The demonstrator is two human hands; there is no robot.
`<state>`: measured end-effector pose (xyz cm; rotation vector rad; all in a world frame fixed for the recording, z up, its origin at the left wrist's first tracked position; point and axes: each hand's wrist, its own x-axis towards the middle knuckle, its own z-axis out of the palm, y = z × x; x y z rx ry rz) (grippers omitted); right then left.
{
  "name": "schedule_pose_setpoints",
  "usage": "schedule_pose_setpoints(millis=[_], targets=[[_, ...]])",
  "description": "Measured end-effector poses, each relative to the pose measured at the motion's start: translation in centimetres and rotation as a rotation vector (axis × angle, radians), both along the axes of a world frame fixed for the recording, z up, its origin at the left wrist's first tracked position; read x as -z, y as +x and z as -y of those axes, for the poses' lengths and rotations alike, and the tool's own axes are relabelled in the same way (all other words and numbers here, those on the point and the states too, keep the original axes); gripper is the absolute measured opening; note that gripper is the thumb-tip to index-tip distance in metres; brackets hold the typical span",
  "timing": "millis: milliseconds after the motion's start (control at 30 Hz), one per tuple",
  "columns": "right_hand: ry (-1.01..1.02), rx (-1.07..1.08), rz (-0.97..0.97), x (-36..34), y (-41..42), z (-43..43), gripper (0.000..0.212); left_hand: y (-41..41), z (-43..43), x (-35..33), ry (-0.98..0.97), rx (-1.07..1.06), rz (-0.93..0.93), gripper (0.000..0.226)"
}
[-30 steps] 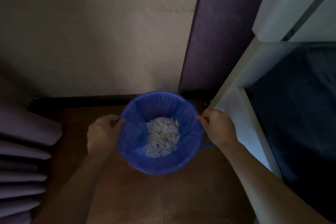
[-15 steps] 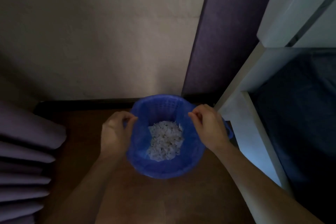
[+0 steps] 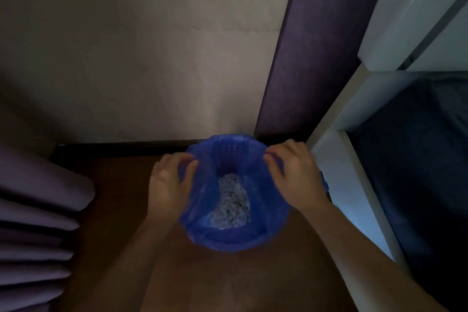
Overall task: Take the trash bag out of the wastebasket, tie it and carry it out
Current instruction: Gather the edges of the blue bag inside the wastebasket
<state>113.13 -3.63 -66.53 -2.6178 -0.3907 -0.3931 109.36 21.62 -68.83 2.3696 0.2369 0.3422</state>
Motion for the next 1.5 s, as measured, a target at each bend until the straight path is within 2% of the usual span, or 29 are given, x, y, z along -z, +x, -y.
schedule_pose_setpoints(millis=[100,200,233,267,333,367,467,667,733,800,867,967,1033,1100,1167,1300,1400,1500], targets=[[0.081,0.165,0.009,-0.3,1.1,4.2,0.043,0.6,-1.3,0.7,-0.012,-0.098,-0.071,0.026],[0.177,0.321,-0.350,-0.1,1.0,7.3,0.081,1.0,-2.2,1.5,-0.056,-0.143,-0.226,0.039],[0.159,0.356,-0.460,0.2,0.8,8.1,0.088,1.1,-2.5,1.6,-0.075,-0.152,-0.262,0.042],[0.137,0.354,-0.535,0.5,0.5,8.8,0.084,1.1,-2.6,1.7,-0.087,-0.152,-0.278,0.044],[0.128,0.299,-0.529,0.9,0.0,9.5,0.036,1.2,-2.7,1.8,-0.085,-0.135,-0.288,0.046],[0.171,0.256,-0.491,0.8,-0.2,9.6,0.029,1.2,-2.5,1.8,-0.073,-0.120,-0.287,0.046],[0.318,0.150,-0.351,0.2,-0.3,8.9,0.045,1.4,-2.0,1.9,-0.061,-0.080,-0.270,0.046],[0.476,-0.065,-0.102,-0.5,-0.2,4.2,0.028,0.9,-4.4,2.6,-0.092,-0.137,-0.239,0.033],[0.491,-0.077,-0.075,-0.4,-0.5,3.7,0.022,0.7,-4.8,2.8,-0.080,-0.148,-0.241,0.031],[0.517,-0.131,-0.115,-0.2,-0.7,2.4,0.020,-0.4,-6.2,3.6,-0.115,-0.221,-0.356,0.040],[0.473,-0.165,-0.166,-0.2,-0.8,1.4,0.022,-1.6,-6.8,4.4,-0.319,-0.280,-0.554,0.056],[0.421,-0.200,-0.186,-0.6,-1.0,0.1,0.020,-3.2,-5.1,5.4,-0.825,-0.371,-0.727,0.069],[0.418,-0.200,-0.186,-1.0,-1.1,-0.3,0.020,-3.5,-4.1,5.8,-1.066,-0.360,-0.704,0.062],[0.403,-0.211,-0.184,-1.2,-1.3,-0.5,0.022,-3.2,-3.6,5.9,-1.185,-0.326,-0.600,0.048],[0.376,-0.205,-0.187,-1.2,-1.4,-0.4,0.023,-2.6,-3.5,5.4,-1.173,-0.384,-0.494,0.040],[0.359,-0.184,-0.192,-1.6,-1.6,-0.3,0.016,-1.3,-3.9,3.8,-0.981,-0.511,-0.350,0.023],[0.393,-0.147,-0.202,-2.1,-1.6,-0.2,0.017,-1.0,-4.1,2.3,-0.889,-0.482,-0.275,0.010],[0.453,-0.101,-0.219,-2.3,-1.4,-0.1,0.029,-0.7,-4.0,0.8,-0.762,-0.388,-0.224,0.020]])
